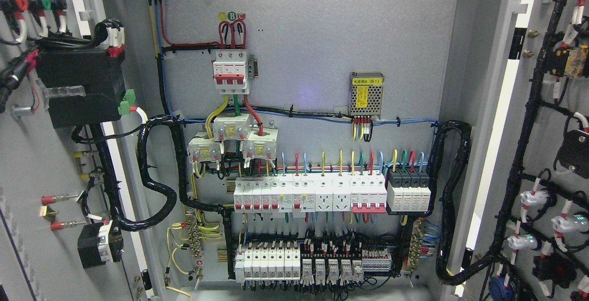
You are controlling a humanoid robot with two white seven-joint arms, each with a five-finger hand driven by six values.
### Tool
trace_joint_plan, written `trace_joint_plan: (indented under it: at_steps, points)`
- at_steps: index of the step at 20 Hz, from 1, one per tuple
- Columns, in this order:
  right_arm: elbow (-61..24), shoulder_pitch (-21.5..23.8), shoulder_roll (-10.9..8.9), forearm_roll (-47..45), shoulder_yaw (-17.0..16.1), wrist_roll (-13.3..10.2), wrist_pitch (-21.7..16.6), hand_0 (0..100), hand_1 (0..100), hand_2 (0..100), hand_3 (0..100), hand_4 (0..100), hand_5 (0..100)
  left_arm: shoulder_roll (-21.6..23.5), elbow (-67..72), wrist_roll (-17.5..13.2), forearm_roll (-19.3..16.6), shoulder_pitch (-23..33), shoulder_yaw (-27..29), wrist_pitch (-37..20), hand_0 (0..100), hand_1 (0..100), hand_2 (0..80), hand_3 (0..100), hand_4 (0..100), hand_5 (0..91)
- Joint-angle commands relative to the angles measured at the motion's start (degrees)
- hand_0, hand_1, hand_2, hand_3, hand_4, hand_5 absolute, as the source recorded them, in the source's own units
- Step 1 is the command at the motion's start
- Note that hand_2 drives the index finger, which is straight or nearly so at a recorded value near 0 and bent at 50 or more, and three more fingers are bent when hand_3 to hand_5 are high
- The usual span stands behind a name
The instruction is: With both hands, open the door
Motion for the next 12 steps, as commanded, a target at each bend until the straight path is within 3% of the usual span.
trace_joint_plan:
  at_steps: [1, 4, 8, 12]
  points:
    - [-3.8, 8.4, -8.27, 2.9, -3.5, 0.0, -3.3, 11, 0, 0, 0, 0, 0, 5.7, -39.4, 0.5, 0.4, 9.1, -5.8, -0.6, 0, 0, 0.0, 0, 3, 0.0]
    - [-4.7, 11.1, -10.65, 3.4, -5.4, 0.0, -6.5, 11, 0, 0, 0, 0, 0, 5.7, -44.8, 0.4, 0.4, 10.3, -5.8, -0.8, 0, 0, 0.0, 0, 3, 0.0]
    - [-9.9, 17.5, -13.2, 3.4, -11.0, 0.2, -8.2, 11, 0, 0, 0, 0, 0, 5.5, -51.9, 0.4, 0.3, 11.8, -5.3, -2.1, 0, 0, 0.0, 0, 3, 0.0]
    - [-12.5, 22.6, -16.98, 3.5, -12.1, 0.2, -12.0, 11, 0, 0, 0, 0, 0, 5.5, -56.7, 0.6, 0.4, 12.9, -3.1, -3.7, 0, 0, 0.0, 0, 3, 0.0]
